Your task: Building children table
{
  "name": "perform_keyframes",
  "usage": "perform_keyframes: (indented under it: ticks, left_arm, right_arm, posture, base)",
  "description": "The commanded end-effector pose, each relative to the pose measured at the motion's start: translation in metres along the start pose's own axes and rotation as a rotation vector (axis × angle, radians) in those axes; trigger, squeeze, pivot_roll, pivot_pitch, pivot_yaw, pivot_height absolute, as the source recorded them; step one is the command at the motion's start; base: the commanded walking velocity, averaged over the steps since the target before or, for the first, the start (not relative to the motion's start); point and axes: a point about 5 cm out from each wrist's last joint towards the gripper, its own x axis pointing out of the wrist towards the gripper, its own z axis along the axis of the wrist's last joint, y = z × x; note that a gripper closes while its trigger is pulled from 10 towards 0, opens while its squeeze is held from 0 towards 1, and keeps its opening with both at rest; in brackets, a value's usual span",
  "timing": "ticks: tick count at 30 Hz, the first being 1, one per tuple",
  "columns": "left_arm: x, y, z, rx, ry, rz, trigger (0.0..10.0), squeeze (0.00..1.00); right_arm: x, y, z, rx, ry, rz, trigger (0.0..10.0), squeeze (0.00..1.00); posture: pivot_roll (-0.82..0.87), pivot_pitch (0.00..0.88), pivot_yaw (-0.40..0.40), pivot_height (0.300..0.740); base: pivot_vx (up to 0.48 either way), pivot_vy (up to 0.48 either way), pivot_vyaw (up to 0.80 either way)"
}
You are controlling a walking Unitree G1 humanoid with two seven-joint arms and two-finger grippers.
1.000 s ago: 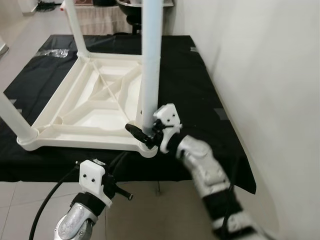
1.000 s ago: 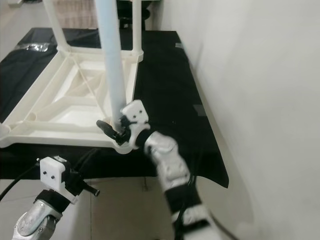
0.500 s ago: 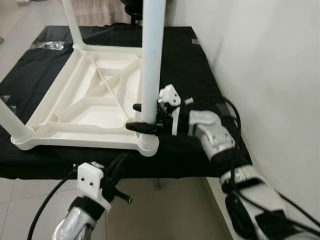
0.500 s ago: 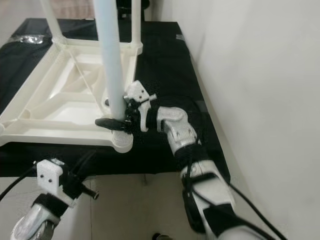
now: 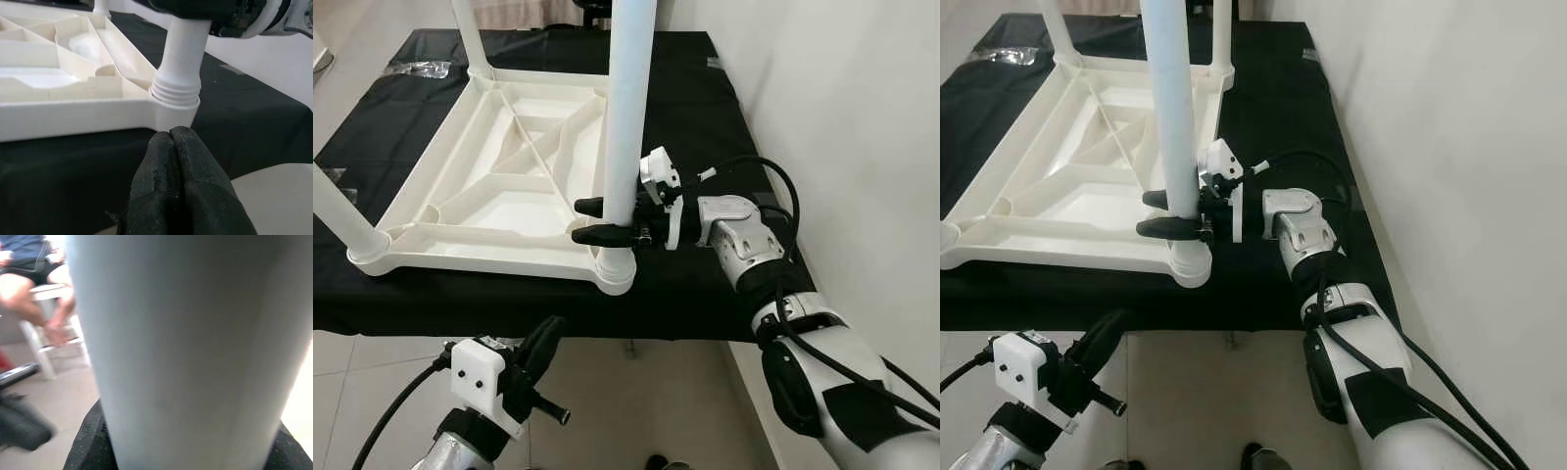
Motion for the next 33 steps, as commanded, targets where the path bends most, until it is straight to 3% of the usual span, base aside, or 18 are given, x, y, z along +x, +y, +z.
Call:
perform_keyframes:
  ticks: [1,2,3,4,6,8,15,16,19,20,21,22,23,25,27,28,29,33]
  left_arm:
    - [-0.003,-0.002,-0.001,0.004,0.023,-0.011,10.0,0.00]
    - [-0.004,0.000,0.001,0.007,0.021,-0.006,10.0,0.00]
    - [-0.004,0.000,0.001,0.007,0.021,-0.006,10.0,0.00]
    - [-0.005,0.002,0.001,0.007,0.020,-0.004,10.0,0.00]
    - [-0.004,0.005,0.003,0.009,0.021,-0.003,10.0,0.00]
    - [-0.002,0.008,0.003,0.008,0.024,-0.009,10.0,0.00]
    - [0.006,0.011,-0.002,0.007,0.024,-0.018,10.0,0.00]
    - [0.009,0.011,-0.002,0.013,0.019,-0.013,10.0,0.00]
    - [0.009,0.011,-0.002,0.013,0.019,-0.013,10.0,0.00]
    - [0.012,0.012,-0.003,0.018,0.013,-0.002,10.0,0.00]
    - [0.014,0.013,-0.003,0.022,0.006,0.011,10.0,0.00]
    - [0.014,0.013,-0.003,0.022,0.006,0.011,10.0,0.00]
    - [0.016,0.012,-0.004,0.023,0.002,0.019,10.0,0.00]
    - [0.019,0.012,-0.006,0.020,0.000,0.021,10.0,0.00]
    - [0.019,0.012,-0.006,0.020,0.000,0.021,10.0,0.00]
    - [0.020,0.012,-0.006,0.018,0.000,0.019,10.0,0.00]
    - [0.021,0.012,-0.007,0.015,0.001,0.016,10.0,0.00]
    - [0.022,0.012,-0.008,0.013,0.002,0.012,10.0,0.00]
  right_arm:
    - [-0.011,-0.001,-0.023,0.054,0.073,-0.111,0.0,0.00]
    - [-0.003,0.014,-0.060,0.188,0.067,-0.575,0.0,0.00]
    - [-0.003,0.014,-0.060,0.188,0.067,-0.575,0.0,0.00]
    - [-0.005,0.025,-0.073,0.262,0.070,-0.799,0.0,0.00]
    - [-0.008,0.059,-0.100,0.392,0.186,-0.976,0.0,0.00]
    - [0.002,0.068,-0.097,0.348,0.198,-0.930,0.0,0.00]
    - [0.024,0.063,-0.082,0.193,0.163,-0.813,0.0,0.00]
    - [0.025,0.060,-0.081,0.159,0.179,-0.797,1.0,0.00]
    - [0.025,0.060,-0.081,0.159,0.179,-0.797,1.0,0.00]
    - [0.026,0.056,-0.075,0.143,0.162,-0.769,10.0,0.00]
    - [0.026,0.053,-0.063,0.146,0.110,-0.743,10.0,0.85]
    - [0.026,0.053,-0.063,0.146,0.110,-0.743,10.0,0.85]
    - [0.027,0.050,-0.045,0.133,0.026,-0.620,10.0,1.00]
    - [0.022,0.048,-0.010,0.042,-0.086,-0.331,10.0,1.00]
    - [0.022,0.048,-0.010,0.042,-0.086,-0.331,10.0,1.00]
    - [0.018,0.047,-0.001,-0.011,-0.093,-0.240,10.0,0.74]
    - [0.012,0.042,0.005,-0.059,-0.073,-0.157,10.0,0.00]
    - [0.004,0.032,0.008,-0.075,-0.035,-0.044,10.0,0.00]
  posture:
    - [0.14,0.290,-0.069,0.740]
    - [0.11,0.299,-0.063,0.740]
    - [0.11,0.299,-0.063,0.740]
    - [0.11,0.299,-0.063,0.740]
    - [0.09,0.307,-0.038,0.740]
    - [0.06,0.297,-0.025,0.740]
    - [0.08,0.254,-0.046,0.740]
    - [0.07,0.245,-0.050,0.740]
    - [0.07,0.245,-0.050,0.740]
    - [0.07,0.240,-0.056,0.740]
    - [0.06,0.232,-0.063,0.740]
    - [0.06,0.232,-0.063,0.740]
    - [0.06,0.218,-0.074,0.740]
    - [0.05,0.208,-0.077,0.740]
    - [0.05,0.208,-0.077,0.740]
    - [0.05,0.205,-0.078,0.740]
    - [0.05,0.200,-0.080,0.740]
    - [0.05,0.201,-0.077,0.740]
  base:
    - [0.000,0.000,0.00]
    - [0.000,0.000,0.00]
    - [0.000,0.000,0.00]
    - [0.000,0.000,0.00]
    - [0.000,0.000,0.00]
    - [0.000,0.000,0.00]
    - [0.000,0.000,0.00]
    - [0.000,0.000,0.00]
    - [0.000,0.000,0.00]
    - [0.000,0.000,0.00]
    - [0.000,0.000,0.00]
    - [0.000,0.000,0.00]
    - [0.000,0.000,0.00]
    - [0.000,0.000,0.00]
    - [0.000,0.000,0.00]
    - [0.000,0.000,0.00]
    - [0.000,0.000,0.00]
    - [0.000,0.000,0.00]
